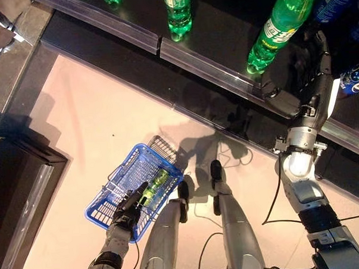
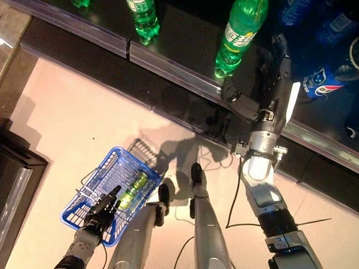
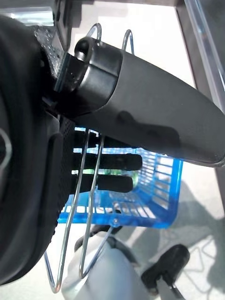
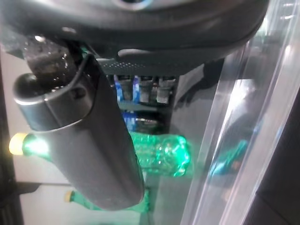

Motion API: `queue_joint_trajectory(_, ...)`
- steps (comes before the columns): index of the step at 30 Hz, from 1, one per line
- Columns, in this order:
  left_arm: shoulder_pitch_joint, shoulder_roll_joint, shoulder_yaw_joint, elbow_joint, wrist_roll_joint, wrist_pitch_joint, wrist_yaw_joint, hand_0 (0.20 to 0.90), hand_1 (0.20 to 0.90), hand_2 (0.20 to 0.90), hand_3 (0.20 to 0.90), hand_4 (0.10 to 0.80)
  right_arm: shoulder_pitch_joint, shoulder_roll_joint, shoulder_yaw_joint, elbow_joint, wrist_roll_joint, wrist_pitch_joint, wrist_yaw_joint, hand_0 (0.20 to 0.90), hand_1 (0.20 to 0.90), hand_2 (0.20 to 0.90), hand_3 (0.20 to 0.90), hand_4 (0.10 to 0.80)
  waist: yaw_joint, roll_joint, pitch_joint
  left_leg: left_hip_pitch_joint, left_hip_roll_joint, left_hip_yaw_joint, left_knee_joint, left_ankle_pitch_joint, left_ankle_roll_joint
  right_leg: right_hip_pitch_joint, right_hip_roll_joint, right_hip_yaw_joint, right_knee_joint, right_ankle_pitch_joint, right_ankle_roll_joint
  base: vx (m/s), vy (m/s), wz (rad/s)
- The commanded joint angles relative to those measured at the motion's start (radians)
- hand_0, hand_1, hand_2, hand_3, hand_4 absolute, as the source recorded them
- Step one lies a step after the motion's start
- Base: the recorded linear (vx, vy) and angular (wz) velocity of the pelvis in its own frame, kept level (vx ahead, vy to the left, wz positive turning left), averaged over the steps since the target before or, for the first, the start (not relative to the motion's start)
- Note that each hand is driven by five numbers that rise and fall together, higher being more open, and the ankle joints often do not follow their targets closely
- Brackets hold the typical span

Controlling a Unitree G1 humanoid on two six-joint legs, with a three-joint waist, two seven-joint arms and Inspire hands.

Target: Pick up the drink and place into the basket.

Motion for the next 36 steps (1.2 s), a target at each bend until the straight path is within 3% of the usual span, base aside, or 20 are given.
queue_joint_trajectory(1, 0.064, 0.013, 0.045, -0.064, -0.025, -0.017, -0.043, 0.300, 0.300, 0.300, 0.200, 0.100, -0.052, -0.089, -0.109, -0.206, 0.002, -0.058, 0.007, 0.900, 0.900, 0.900, 0.900, 0.800, 0.003, 0.018, -0.019, -0.095, -0.038, -0.067, 0.113, -0.027, 0.000, 0.026, 0.010, -0.052, 0.155, -0.185, 0.005, 0.043, -0.010, 0.08)
queue_joint_trajectory(11, 0.098, 0.005, 0.064, -0.063, -0.015, -0.012, -0.037, 0.300, 0.300, 0.300, 0.200, 0.100, -0.041, -0.061, -0.143, -0.221, 0.049, -0.044, 0.034, 0.900, 0.900, 0.900, 0.900, 0.800, 0.006, 0.019, -0.026, -0.120, -0.052, -0.071, 0.152, -0.033, 0.010, -0.036, 0.020, -0.052, 0.262, -0.214, -0.002, 0.047, 0.000, 0.07)
queue_joint_trajectory(22, 0.135, 0.006, 0.071, -0.072, -0.004, 0.010, -0.055, 0.300, 0.300, 0.300, 0.200, 0.100, -0.060, -0.081, -0.179, -0.178, 0.087, 0.009, 0.075, 0.900, 0.900, 0.900, 0.900, 0.800, 0.012, 0.019, -0.033, -0.127, -0.059, -0.074, 0.148, -0.018, 0.014, -0.057, 0.031, -0.052, 0.276, -0.200, -0.005, 0.051, 0.011, 0.02)
queue_joint_trajectory(36, 0.109, 0.047, 0.055, -0.059, 0.000, 0.047, -0.041, 0.300, 0.300, 0.300, 0.200, 0.100, -0.208, -0.214, -0.160, 0.010, 0.258, 0.153, 0.232, 0.900, 0.900, 0.900, 0.900, 0.800, 0.043, 0.012, -0.037, -0.156, -0.063, -0.078, 0.168, -0.016, 0.013, -0.090, 0.029, -0.067, 0.282, -0.182, 0.000, 0.011, -0.005, 0.02)
